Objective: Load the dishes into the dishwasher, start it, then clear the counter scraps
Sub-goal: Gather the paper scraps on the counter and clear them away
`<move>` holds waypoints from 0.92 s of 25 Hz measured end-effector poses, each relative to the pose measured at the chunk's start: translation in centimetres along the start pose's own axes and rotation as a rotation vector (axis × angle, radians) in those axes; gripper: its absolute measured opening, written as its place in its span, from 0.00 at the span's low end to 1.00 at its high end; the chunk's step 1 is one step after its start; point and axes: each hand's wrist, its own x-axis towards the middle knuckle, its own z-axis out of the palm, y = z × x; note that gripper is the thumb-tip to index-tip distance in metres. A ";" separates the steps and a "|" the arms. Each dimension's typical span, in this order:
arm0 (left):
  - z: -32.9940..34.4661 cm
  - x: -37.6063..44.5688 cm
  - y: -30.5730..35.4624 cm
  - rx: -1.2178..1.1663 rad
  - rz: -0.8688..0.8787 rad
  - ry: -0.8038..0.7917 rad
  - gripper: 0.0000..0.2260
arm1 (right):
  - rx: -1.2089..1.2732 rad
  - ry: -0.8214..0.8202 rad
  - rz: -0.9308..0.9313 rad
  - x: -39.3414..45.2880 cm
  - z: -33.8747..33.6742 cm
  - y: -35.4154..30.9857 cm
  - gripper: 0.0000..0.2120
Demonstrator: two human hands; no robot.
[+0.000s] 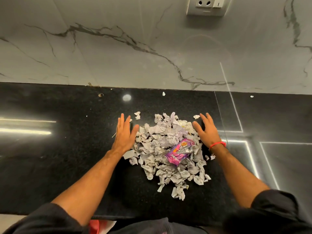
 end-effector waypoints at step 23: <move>-0.3 9.7 4.2 0.231 0.220 -0.299 0.22 | -0.666 -0.415 -0.269 14.3 7.3 -10.8 0.33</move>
